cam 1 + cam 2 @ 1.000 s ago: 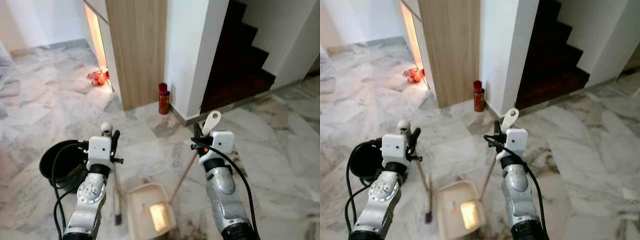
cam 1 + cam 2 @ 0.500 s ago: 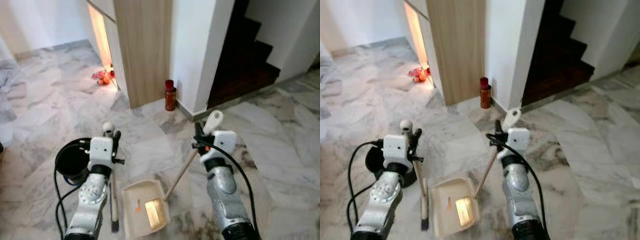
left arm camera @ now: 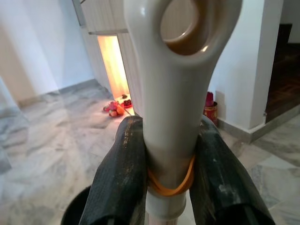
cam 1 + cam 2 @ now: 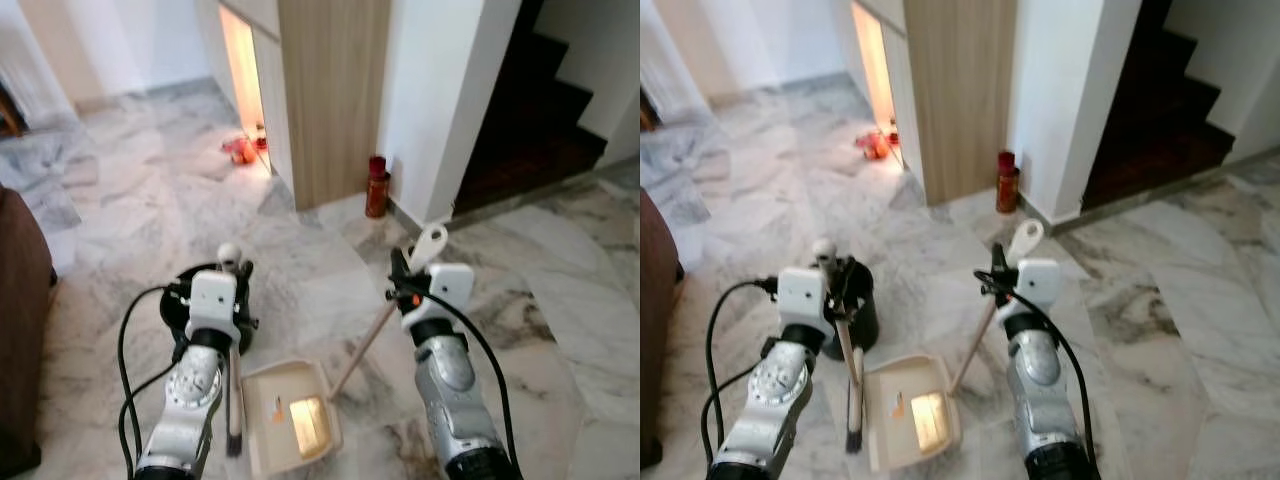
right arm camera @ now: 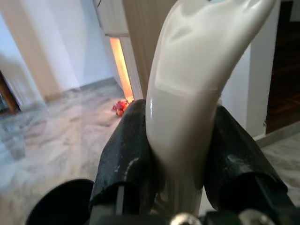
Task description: Sweep floor
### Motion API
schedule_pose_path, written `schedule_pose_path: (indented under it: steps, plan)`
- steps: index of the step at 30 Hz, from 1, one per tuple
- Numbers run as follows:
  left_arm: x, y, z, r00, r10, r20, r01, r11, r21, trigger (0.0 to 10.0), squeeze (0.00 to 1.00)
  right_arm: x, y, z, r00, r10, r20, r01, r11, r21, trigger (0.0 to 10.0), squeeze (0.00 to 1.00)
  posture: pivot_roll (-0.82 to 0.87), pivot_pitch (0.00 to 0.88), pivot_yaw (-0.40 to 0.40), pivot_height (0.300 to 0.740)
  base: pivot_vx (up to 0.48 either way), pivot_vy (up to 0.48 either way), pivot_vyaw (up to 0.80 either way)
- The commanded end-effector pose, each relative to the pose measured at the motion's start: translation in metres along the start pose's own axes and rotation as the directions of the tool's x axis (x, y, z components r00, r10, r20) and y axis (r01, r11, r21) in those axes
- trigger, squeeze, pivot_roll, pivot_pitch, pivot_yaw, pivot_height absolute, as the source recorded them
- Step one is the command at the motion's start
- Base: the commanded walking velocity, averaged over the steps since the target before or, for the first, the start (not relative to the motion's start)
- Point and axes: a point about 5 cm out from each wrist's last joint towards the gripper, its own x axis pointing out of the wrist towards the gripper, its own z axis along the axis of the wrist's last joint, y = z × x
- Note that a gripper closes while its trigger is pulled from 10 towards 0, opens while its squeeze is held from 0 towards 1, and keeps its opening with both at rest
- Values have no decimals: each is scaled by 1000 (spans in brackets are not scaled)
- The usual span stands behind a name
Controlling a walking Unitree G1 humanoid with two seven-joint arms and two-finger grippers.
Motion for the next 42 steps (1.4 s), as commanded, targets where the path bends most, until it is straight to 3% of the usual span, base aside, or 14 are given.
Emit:
schedule_pose_path:
  steps: [1, 15, 24, 42]
  plan:
    - [3, 5, 8, 999, 6, 39, -7, 1000, 19, 10000, 0, 7, 10, 12, 998, 29, 57, -30, 1000, 5, 10000, 0, 137, 0, 27, 740, 0, 296, 0]
    - [0, 4, 7, 999, 10, 31, -11, 1000, 13, 10000, 0, 5, 10, 11, 998, 28, 48, -28, 1000, -2, 10000, 0, 140, 0, 25, 740, 0, 297, 0]
    - [0, 4, 7, 999, 17, 30, -17, 1000, 15, 10000, 0, 5, 12, 11, 998, 36, 48, -36, 999, 1, 10000, 0, 143, 0, 26, 740, 0, 294, 659]
    - [0, 1, 7, 1000, 2, 12, -2, 1000, 24, 10000, 0, 5, 12, 12, 998, 29, 59, -29, 1000, 0, 10000, 0, 144, 0, 30, 740, 0, 0, 25]
